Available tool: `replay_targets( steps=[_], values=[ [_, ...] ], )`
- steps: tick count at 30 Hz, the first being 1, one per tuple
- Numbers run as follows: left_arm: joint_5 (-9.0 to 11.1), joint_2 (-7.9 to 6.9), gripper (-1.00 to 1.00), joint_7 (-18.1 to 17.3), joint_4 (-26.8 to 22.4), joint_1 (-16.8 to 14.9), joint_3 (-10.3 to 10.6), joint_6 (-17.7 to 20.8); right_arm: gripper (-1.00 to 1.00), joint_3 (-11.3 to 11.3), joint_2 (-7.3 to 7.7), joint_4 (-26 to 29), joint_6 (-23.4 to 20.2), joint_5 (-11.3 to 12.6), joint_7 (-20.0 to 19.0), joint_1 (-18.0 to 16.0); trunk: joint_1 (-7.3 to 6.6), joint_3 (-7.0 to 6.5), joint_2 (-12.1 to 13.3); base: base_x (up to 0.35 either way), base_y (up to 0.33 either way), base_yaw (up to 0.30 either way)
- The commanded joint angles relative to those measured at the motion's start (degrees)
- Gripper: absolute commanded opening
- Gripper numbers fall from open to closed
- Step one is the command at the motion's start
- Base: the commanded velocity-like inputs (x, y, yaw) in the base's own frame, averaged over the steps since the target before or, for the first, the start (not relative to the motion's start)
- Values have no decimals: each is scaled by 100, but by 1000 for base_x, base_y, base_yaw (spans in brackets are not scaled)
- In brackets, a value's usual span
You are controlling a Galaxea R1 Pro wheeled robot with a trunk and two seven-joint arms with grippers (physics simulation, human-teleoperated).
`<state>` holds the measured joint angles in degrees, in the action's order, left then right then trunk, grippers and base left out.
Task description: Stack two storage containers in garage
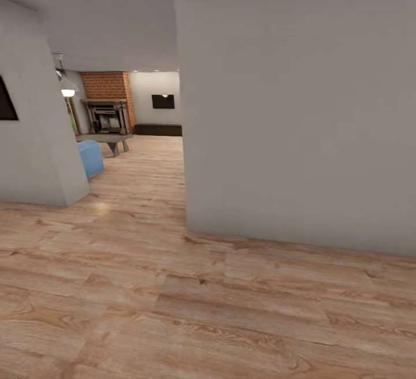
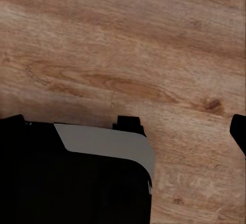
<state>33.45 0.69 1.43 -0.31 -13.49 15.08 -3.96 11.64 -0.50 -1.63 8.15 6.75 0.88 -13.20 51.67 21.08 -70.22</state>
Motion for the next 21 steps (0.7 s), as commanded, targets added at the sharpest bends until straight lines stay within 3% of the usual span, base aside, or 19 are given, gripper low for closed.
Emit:
replay_targets(
  steps=[1, 12, 21],
  values=[
    [39, 2, 100, 15, 4, -5, 48, -17, 100, 49, -3, -16, 36, 69, 9, -7, 3, 6, -3, 322, 0, 269],
    [39, 2, 100, 15, 4, -5, 53, -17, 100, 40, 5, -17, 37, 95, 9, -7, 3, 6, -3, 322, 0, 266],
    [39, 5, 100, 15, 4, -5, 52, -17, 100, 40, 19, -18, 70, 107, -24, -7, 3, 6, -3, 322, 0, 50]
  ],
)
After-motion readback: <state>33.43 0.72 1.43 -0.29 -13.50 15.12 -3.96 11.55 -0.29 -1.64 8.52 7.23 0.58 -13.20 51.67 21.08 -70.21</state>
